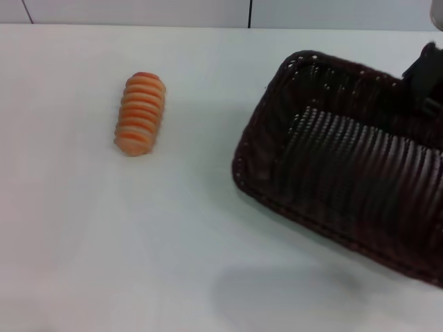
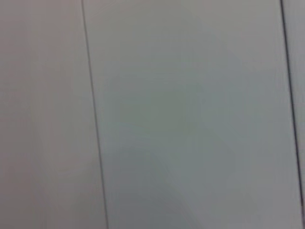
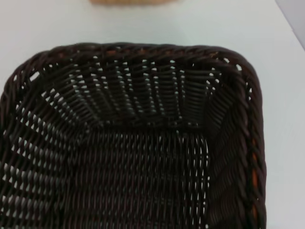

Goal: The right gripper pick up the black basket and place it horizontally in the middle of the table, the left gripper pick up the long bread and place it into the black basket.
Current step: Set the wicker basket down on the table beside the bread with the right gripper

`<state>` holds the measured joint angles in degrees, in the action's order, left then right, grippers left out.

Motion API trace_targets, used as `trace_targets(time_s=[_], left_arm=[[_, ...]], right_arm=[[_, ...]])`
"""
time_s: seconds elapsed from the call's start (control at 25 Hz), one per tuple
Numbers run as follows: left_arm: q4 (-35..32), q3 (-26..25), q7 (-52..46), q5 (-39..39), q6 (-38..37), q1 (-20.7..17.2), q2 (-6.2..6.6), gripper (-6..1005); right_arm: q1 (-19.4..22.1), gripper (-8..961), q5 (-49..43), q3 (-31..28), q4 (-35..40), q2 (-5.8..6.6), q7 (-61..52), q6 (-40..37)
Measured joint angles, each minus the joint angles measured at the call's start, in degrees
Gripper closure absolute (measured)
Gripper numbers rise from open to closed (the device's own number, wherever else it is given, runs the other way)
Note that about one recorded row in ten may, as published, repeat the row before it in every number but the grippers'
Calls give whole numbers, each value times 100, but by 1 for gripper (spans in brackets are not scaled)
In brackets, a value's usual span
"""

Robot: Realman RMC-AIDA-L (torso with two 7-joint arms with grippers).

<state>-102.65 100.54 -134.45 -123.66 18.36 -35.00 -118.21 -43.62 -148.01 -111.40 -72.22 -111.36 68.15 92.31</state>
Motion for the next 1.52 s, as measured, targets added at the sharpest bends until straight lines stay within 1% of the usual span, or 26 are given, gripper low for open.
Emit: trace_targets(time_s=[0.12, 0.24, 0.44, 0.56, 0.64, 0.84, 1.0, 1.16, 1.28, 1.36, 1.44, 1.52], left_arm=[[-75, 116, 42, -1, 1, 15, 0, 152], [-90, 219, 53, -4, 0, 83, 4, 152], [-59, 313, 56, -6, 0, 155, -4, 152], [-39, 364, 56, -9, 3, 176, -11, 152], [-20, 409, 54, -9, 17, 197, -15, 152], [42, 463, 40, -10, 38, 284, -18, 152], [96, 455, 49, -9, 20, 416, -9, 152], [197, 364, 58, -9, -18, 611, 11, 153], [258, 237, 59, -8, -113, 722, 16, 153], [258, 237, 59, -8, -113, 722, 16, 153], [310, 118, 66, -9, -270, 828, 20, 153], [318, 98, 67, -10, -292, 838, 22, 153]], right_arm=[[-271, 802, -336, 1, 237, 39, 391, -31], [-542, 802, -546, 1, 522, 39, 771, -125], [-1017, 806, -628, 53, 984, 37, 1323, -215], [-1222, 808, -711, 81, 1090, 4, 1563, -225], [-1295, 809, -741, 136, 1100, -17, 1628, -298], [-1376, 811, -745, 207, 1218, -74, 1497, -806], [-1438, 813, -615, 168, 1476, -224, 1242, -1227], [-1446, 814, -187, 258, 1595, -332, 1088, -1356], [-1458, 815, -57, 324, 1600, -381, 905, -1497], [-1479, 812, -44, 361, 1610, -410, 790, -1602], [-1497, 809, -29, 375, 1645, -443, 715, -1674], [-1502, 806, 37, 425, 1681, -461, 690, -1698]])
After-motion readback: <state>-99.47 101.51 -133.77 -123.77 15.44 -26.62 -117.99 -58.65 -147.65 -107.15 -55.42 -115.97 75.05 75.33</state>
